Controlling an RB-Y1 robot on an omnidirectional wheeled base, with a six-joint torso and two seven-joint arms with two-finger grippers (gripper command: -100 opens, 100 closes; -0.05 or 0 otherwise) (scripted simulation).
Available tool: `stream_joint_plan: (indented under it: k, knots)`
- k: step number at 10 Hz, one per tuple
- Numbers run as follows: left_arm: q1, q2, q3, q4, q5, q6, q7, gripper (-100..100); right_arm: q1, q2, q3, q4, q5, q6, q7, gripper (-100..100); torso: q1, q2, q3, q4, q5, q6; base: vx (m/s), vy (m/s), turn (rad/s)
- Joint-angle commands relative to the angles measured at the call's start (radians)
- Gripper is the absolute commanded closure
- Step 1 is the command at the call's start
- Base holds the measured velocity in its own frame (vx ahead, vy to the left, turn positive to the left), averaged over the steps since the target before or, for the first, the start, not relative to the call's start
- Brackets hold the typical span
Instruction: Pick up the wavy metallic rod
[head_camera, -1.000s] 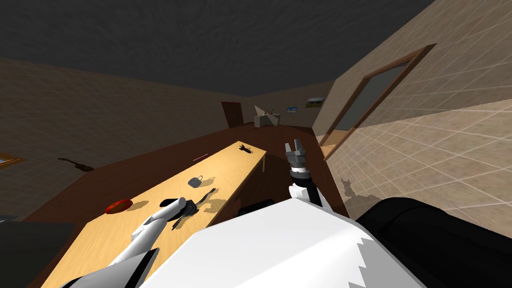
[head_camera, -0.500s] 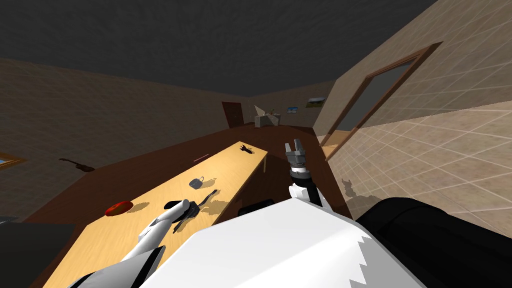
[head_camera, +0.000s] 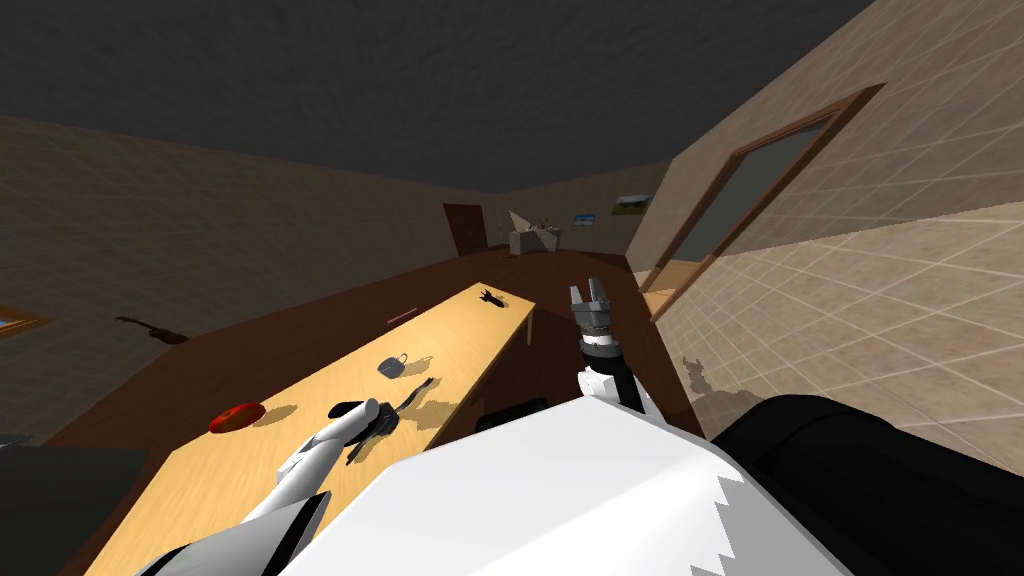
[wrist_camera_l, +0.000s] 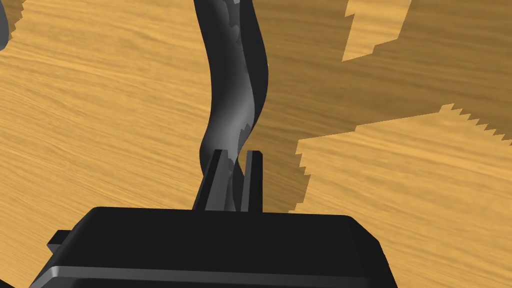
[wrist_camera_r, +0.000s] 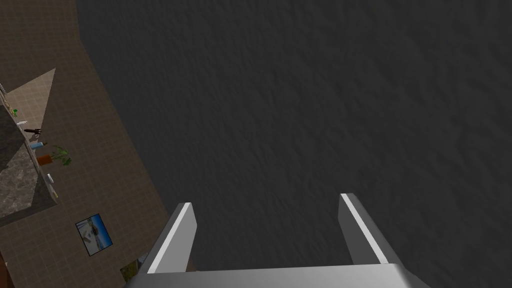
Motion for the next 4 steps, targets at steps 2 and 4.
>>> stream_joint_plan:
  k: [2,4]
  knots:
    - [0.002,0.037,-0.008,-0.043,0.017,0.047,0.02,100,0.0,0.0,0.0,0.0,0.0,0.0,0.0,0,-0.002,0.002,0.001,0.001,-0.001,0.0,-0.048,-0.049,-0.003]
    - [0.012,0.03,-0.008,-0.061,0.002,0.048,0.034,0,0.0,0.0,0.0,0.0,0.0,0.0,0.0,0,-0.003,0.003,0.002,0.001,-0.001,0.0,-0.016,-0.017,0.001]
